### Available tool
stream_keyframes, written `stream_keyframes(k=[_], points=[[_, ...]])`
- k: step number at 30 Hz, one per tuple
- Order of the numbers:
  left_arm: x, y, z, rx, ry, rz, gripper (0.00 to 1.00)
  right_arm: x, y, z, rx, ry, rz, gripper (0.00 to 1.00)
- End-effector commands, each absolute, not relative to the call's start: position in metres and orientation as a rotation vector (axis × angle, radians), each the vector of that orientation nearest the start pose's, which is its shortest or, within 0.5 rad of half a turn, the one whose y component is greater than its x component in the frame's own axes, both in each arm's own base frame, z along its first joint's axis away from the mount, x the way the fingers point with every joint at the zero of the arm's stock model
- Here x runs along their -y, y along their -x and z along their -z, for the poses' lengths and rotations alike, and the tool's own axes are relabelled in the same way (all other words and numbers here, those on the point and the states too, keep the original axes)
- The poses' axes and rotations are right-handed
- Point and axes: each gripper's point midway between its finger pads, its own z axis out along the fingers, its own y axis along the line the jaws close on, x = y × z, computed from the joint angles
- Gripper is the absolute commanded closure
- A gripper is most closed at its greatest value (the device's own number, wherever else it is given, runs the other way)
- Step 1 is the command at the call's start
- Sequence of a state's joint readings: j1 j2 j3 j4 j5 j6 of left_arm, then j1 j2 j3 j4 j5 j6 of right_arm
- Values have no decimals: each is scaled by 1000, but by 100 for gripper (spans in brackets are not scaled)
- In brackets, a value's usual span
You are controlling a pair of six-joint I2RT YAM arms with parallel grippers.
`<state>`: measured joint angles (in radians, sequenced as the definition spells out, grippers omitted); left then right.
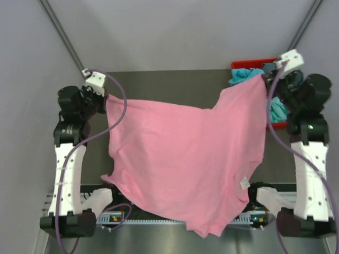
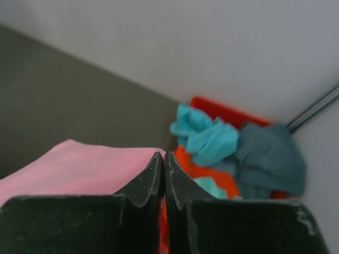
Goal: Fold and stack the t-shirts
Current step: Flatten the tshirt out
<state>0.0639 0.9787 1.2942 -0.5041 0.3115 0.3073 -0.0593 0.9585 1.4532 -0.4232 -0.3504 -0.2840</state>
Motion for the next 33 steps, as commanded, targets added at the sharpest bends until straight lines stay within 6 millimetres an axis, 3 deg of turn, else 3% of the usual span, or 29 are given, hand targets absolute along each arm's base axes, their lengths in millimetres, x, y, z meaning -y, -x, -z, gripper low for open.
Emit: stream_keyframes(k=[1, 2, 4, 5, 7, 8, 9, 10, 11, 12, 13, 14, 17, 21, 23, 25, 30, 33], points=[[28, -344, -306, -1822, -484, 81, 100, -44, -341, -403, -1557, 547, -74, 100], [29, -349, -288, -1858, -495, 87, 100, -45, -363, -355, -1661, 573, -100, 100], [27, -365, -244, -1938, -508, 82, 100, -52, -391, -321, -1711, 598, -116, 100], [24, -373, -233, -1960, -500, 77, 100, -54, -416, -289, -1789, 603, -141, 100], [19, -398, -209, -1998, -488, 58, 100, -67, -446, -271, -1823, 614, -171, 100], [16, -407, -200, -2019, -472, 50, 100, -71, -477, -256, -1867, 590, -202, 100], [11, -417, -193, -2040, -456, 31, 100, -72, -494, -250, -1884, 574, -214, 100], [9, -434, -179, -2079, -444, 35, 100, -76, -517, -276, -1840, 562, -212, 100], [8, -444, -174, -2098, -434, 33, 100, -79, -542, -238, -1921, 537, -248, 100], [3, -460, -185, -2082, -414, 7, 100, -84, -556, -233, -1940, 531, -259, 100], [1, -470, -162, -2142, -398, 18, 100, -87, -571, -231, -1943, 524, -259, 100], [0, -479, -160, -2147, -393, 13, 100, -91, -599, -231, -1920, 525, -252, 100], [-8, -510, -146, -2186, -369, -19, 100, -107, -641, -224, -1882, 537, -227, 100], [-25, -542, -137, -2214, -297, -92, 100, -125, -674, -217, -1810, 550, -180, 100], [-32, -555, -130, -2219, -282, -112, 100, -136, -680, -203, -1798, 565, -154, 100], [-39, -566, -124, -2219, -271, -131, 100, -143, -687, -202, -1769, 563, -131, 100], [-56, -582, -113, -2228, -245, -168, 100, -163, -694, -196, -1732, 557, -127, 100], [-62, -587, -102, -2236, -233, -173, 100, -162, -701, -190, -1720, 542, -99, 100]])
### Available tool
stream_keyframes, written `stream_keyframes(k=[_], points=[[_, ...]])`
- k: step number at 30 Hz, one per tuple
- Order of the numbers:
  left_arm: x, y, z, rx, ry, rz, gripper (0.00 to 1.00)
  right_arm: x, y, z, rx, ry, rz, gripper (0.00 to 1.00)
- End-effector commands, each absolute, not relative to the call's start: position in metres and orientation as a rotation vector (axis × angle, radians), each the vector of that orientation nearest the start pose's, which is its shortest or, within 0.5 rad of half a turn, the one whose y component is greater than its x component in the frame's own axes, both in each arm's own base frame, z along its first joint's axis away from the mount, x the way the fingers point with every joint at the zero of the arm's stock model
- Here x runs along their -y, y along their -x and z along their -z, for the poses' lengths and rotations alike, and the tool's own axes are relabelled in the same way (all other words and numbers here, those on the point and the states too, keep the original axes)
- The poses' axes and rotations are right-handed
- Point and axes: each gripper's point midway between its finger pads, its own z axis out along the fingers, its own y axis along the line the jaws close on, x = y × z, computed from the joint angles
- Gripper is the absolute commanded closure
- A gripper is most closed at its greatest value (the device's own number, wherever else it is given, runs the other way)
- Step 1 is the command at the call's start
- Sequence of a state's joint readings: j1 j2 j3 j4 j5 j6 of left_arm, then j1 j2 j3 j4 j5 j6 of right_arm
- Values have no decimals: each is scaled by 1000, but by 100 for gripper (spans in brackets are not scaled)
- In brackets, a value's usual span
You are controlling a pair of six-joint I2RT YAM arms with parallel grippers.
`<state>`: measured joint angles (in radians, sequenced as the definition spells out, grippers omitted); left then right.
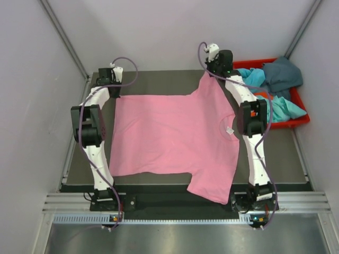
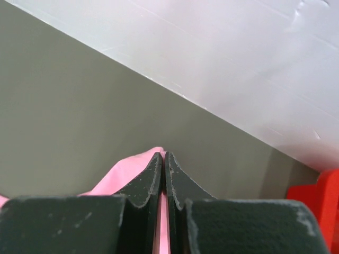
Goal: Fold and stack the t-shirts
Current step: Flatten the tshirt out, then fold the tshirt
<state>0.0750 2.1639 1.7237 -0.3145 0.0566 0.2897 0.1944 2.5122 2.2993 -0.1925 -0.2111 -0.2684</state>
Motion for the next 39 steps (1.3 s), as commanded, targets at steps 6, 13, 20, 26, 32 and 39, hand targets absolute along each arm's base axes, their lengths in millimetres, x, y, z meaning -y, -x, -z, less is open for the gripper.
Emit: stream_keyframes(k=[6, 13, 20, 26, 32, 39], points=[[-72, -603, -95, -2242, -194, -193, 100, -147, -722, -189, -1680, 443, -15, 100], [-84, -627, -96, -2203, -151, -232, 100, -142, -733, -200, -1614, 407, 23, 100], [-83, -640, -94, -2180, -155, -222, 100, -130, -738, -210, -1575, 385, 62, 100], [-83, -646, -94, -2164, -143, -223, 100, -128, -744, -214, -1532, 381, 86, 100], [-83, -654, -105, -2132, -126, -226, 100, -128, -744, -228, -1499, 384, 96, 100], [-84, -662, -123, -2081, -130, -233, 100, -126, -741, -239, -1489, 402, 117, 100]])
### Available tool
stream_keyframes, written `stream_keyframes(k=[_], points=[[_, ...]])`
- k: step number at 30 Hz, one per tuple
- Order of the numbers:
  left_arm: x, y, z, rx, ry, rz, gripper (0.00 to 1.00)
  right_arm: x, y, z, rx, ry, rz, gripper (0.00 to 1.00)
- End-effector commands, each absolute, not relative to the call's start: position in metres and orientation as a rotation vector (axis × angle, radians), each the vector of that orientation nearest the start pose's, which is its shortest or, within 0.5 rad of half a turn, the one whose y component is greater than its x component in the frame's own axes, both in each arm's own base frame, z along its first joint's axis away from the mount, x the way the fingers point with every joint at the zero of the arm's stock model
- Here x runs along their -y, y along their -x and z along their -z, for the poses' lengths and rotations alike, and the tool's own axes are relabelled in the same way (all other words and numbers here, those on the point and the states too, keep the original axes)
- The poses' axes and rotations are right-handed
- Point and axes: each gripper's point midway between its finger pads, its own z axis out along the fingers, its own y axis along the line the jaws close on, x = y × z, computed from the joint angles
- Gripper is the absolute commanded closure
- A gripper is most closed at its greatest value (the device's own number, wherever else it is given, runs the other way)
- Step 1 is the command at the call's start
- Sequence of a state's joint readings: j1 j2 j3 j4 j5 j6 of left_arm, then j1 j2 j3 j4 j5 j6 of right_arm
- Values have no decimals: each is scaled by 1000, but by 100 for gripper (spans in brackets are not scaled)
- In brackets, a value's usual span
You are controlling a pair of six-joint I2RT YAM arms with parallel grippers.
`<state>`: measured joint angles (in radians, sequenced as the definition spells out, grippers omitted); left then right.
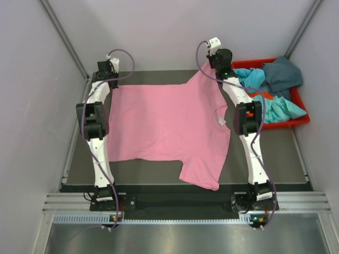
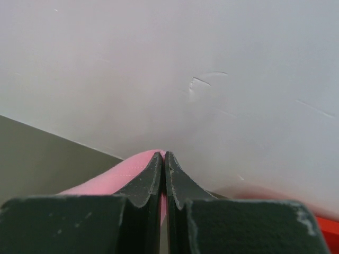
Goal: Fold and stack the t-shirts
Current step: Fold the tshirt
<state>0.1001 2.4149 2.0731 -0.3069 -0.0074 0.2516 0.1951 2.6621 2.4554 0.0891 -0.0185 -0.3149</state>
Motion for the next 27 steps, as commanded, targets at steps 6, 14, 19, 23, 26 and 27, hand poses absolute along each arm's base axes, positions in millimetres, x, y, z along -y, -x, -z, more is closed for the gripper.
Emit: stream_keyframes(k=[6, 14, 19, 23, 26, 27], points=[[-74, -650, -138, -2097, -161, -174, 100, -125, -717, -251, -1562, 444, 98, 100], [-53, -591, -148, -2215, -270, -54, 100, -137, -646, -258, -1730, 577, -51, 100], [-54, -562, -164, -2213, -241, 4, 100, -136, -608, -265, -1797, 574, -107, 100], [-53, -547, -173, -2224, -247, 34, 100, -138, -582, -253, -1851, 606, -134, 100], [-54, -536, -179, -2220, -259, 36, 100, -137, -568, -258, -1857, 620, -138, 100], [-54, -534, -180, -2218, -261, 38, 100, -136, -561, -258, -1863, 622, -140, 100]])
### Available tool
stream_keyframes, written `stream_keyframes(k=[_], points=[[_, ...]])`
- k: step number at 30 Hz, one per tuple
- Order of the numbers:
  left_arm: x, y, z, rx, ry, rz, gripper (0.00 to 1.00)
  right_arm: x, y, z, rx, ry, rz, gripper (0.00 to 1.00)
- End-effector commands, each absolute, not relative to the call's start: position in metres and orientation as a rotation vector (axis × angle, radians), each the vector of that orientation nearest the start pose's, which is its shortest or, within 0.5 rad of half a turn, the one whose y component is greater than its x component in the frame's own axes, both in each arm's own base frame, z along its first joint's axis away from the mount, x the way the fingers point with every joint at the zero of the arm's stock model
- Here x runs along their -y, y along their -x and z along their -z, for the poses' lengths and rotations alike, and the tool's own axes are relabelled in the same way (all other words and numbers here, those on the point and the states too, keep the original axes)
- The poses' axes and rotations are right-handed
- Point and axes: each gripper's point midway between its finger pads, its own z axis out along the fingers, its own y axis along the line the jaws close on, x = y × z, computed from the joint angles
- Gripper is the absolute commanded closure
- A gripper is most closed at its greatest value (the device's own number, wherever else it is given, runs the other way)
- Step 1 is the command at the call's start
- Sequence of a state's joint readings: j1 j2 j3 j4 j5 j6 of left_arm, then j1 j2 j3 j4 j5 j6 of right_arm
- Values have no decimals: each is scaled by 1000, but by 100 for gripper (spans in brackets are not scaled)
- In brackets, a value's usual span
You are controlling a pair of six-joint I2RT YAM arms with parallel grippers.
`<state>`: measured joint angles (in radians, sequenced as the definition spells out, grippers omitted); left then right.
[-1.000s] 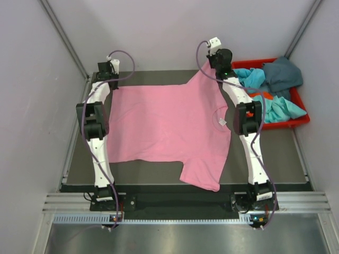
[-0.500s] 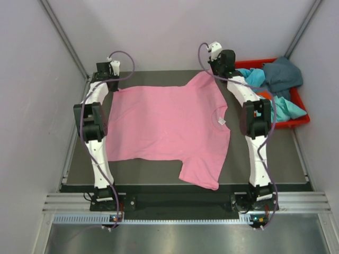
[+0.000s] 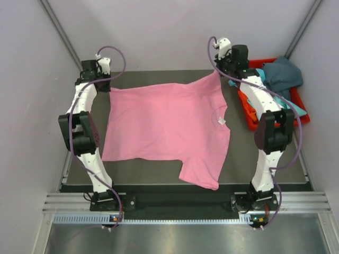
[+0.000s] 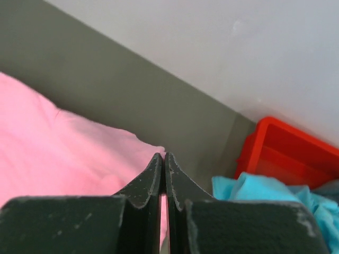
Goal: Fold and stack the t-shirts
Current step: Fold the tshirt
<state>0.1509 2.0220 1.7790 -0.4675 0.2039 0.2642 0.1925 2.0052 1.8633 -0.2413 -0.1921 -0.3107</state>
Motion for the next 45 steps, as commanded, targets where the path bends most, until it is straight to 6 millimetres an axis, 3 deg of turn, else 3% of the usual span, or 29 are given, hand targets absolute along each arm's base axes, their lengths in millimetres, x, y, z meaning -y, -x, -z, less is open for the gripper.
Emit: stream_keyframes(k=[1, 2, 3, 11, 19, 28, 40, 42, 45], points=[[-56, -529, -183, -2220, -260, 36, 100, -135, -557, -257, -1871, 626, -142, 100], [-57, -527, -184, -2221, -262, 37, 100, -135, -552, -250, -1888, 631, -145, 100], [-59, -525, -184, -2223, -262, 34, 100, -134, -547, -256, -1878, 631, -145, 100], [-68, -507, -188, -2221, -237, 33, 100, -127, -513, -250, -1917, 643, -151, 100], [-66, -502, -192, -2212, -236, 46, 100, -119, -478, -263, -1915, 627, -146, 100], [-60, -481, -187, -2242, -253, 68, 100, -113, -444, -249, -1959, 624, -156, 100], [-54, -426, -143, -2356, -207, 85, 100, -112, -410, -215, -2033, 628, -203, 100], [-54, -417, -130, -2401, -193, 84, 100, -112, -402, -197, -2067, 630, -217, 100], [-55, -410, -118, -2442, -182, 89, 100, -114, -396, -186, -2087, 643, -227, 100]])
